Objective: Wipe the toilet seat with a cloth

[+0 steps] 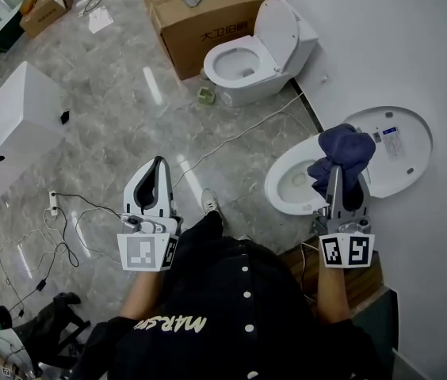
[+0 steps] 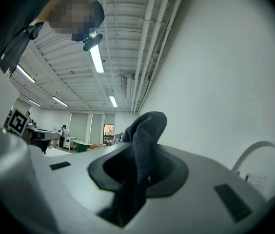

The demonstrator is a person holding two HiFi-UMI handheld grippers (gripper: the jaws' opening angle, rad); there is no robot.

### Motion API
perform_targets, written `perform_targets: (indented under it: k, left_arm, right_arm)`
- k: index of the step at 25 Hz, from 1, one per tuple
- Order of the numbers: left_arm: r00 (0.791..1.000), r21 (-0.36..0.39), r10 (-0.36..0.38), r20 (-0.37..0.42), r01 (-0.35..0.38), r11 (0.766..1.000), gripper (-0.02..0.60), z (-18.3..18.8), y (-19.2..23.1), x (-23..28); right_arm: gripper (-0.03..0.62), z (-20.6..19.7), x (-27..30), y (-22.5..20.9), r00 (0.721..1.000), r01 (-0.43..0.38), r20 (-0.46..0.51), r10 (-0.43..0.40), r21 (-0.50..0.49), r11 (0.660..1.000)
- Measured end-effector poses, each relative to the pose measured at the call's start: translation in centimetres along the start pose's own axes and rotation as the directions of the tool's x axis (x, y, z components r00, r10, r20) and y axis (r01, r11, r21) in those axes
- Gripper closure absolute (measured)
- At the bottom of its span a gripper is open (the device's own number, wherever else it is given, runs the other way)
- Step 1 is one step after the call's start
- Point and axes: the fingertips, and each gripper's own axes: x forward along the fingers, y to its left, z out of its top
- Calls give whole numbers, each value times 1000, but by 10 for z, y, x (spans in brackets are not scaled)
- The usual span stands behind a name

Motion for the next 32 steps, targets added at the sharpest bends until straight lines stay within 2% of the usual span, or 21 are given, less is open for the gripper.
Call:
perform_targets:
  k: [4,13,19,22,27,32]
  left_arm:
    - [998,5,7,-59,-7,1000,572,-14,22,23]
    - [999,-16,-32,-21,32,999,572,-9,65,87]
    - [997,-16,-50,-62,49,999,572,-27,100,108]
    - [997,-33,-51,-58,49,998,572,-28,116,115]
    - [994,-99,-80,-73,72,992,572,-39,127,126]
    - [993,-89,-87,-80,80,993,572,-48,128,141]
  right_arm:
    - [513,-3,29,3,1000,13,-4,-13,-3,1000]
    - [513,-8,95,9,999,51,-3,-50,20,999]
    - [513,-14,132,22,997,80,-15,-80,-14,997]
    - [513,-19,141,32,995,93,-25,-93,-10,996]
    - [513,-31,152,41,994,94,-46,-94,-11,996]
    - [513,-33,166,36,993,110,-40,-110,-8,994]
